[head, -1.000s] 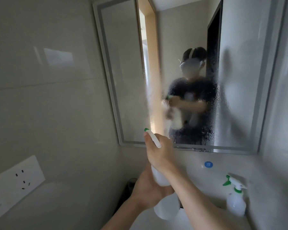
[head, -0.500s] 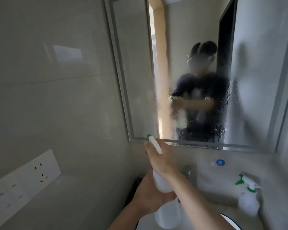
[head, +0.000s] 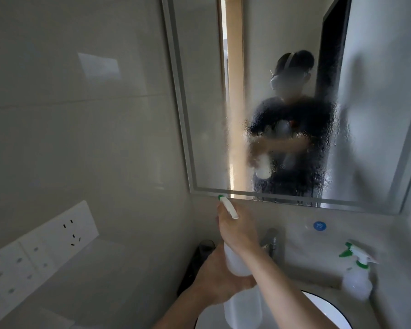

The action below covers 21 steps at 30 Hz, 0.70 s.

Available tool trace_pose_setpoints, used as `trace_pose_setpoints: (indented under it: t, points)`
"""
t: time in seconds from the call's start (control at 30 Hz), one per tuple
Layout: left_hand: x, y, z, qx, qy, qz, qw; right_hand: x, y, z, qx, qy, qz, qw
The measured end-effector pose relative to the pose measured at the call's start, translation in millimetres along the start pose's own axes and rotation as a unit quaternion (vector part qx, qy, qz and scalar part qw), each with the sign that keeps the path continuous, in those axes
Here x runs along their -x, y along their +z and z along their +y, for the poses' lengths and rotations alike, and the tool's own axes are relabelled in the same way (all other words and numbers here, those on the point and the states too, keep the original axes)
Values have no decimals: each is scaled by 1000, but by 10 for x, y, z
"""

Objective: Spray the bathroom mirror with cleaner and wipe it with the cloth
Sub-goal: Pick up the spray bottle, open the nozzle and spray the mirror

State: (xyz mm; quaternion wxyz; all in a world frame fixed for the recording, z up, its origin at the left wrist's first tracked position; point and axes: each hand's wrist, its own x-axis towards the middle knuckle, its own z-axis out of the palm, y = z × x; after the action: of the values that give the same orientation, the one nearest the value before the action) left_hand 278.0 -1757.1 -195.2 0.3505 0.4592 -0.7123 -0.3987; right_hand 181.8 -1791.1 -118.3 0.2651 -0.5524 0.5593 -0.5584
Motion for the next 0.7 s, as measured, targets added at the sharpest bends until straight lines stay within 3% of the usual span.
trace_pose_setpoints:
  t: [0.47, 0.7]
  points:
    - [116, 68, -104, 7, -47, -20, 999, 195, 78, 145, 45, -9, 26, 999]
    - [130, 157, -19, -17, -45, -49, 998, 170, -40, 240, 42, 28, 28, 998]
